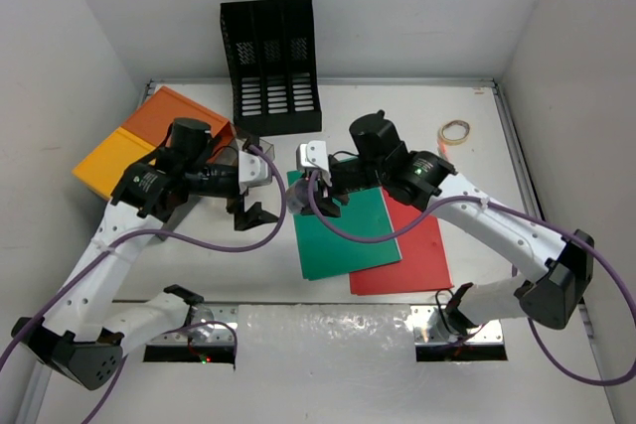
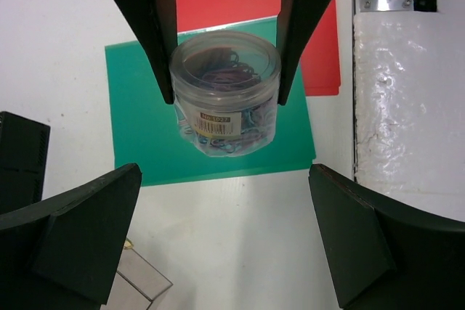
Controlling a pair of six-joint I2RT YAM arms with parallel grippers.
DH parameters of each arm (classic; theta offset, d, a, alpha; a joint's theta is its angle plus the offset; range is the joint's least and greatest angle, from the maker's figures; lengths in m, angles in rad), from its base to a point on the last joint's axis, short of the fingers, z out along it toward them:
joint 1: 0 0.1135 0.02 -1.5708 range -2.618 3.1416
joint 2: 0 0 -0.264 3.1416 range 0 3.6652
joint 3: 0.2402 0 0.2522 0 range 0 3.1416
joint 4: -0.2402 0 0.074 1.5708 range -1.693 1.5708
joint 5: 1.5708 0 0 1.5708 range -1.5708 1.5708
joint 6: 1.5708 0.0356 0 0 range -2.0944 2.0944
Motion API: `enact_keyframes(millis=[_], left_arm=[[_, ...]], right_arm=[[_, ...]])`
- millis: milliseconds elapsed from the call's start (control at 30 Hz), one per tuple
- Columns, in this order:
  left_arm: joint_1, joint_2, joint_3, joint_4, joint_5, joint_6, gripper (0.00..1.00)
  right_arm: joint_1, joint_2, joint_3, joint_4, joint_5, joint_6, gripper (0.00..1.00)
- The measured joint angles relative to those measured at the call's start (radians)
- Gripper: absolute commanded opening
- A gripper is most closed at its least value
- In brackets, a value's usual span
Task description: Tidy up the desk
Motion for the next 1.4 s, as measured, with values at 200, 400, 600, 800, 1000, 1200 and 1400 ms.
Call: enact_keyframes(millis=[200,400,600,800,1000,1200,1400], left_arm=[[0.000,0.005,-0.023,0.057,0.006,-0.077,0.99],[0.000,0.005,-0.039,0.109,0.013,-0.137,0.95],[0.000,0.004,-0.050,0.129,0.017,-0.176,0.91],[0.000,0.003,-0.050,0.130,0.018,-0.188,0.81],[0.000,0.003,-0.050,0.130,0.018,-0.190,0.72],[-0.001,0.003,-0.050,0.134,0.016,-0.205,0.45],[-0.004,0.000,-0.050,0.137,0.010,-0.231,0.13]], right_arm=[[0.013,0.008,0.000,0.002,0.005,-0.002,0.00],[0.021,0.009,0.000,0.033,0.011,0.004,0.00],[0.024,0.009,0.000,0.096,0.013,0.026,0.00],[0.025,0.009,0.000,0.129,0.008,0.041,0.00],[0.025,0.009,0.000,0.151,-0.015,0.052,0.00],[0.027,0.009,0.000,0.152,-0.023,0.059,0.00],[0.027,0.009,0.000,0.152,-0.025,0.064,0.00]])
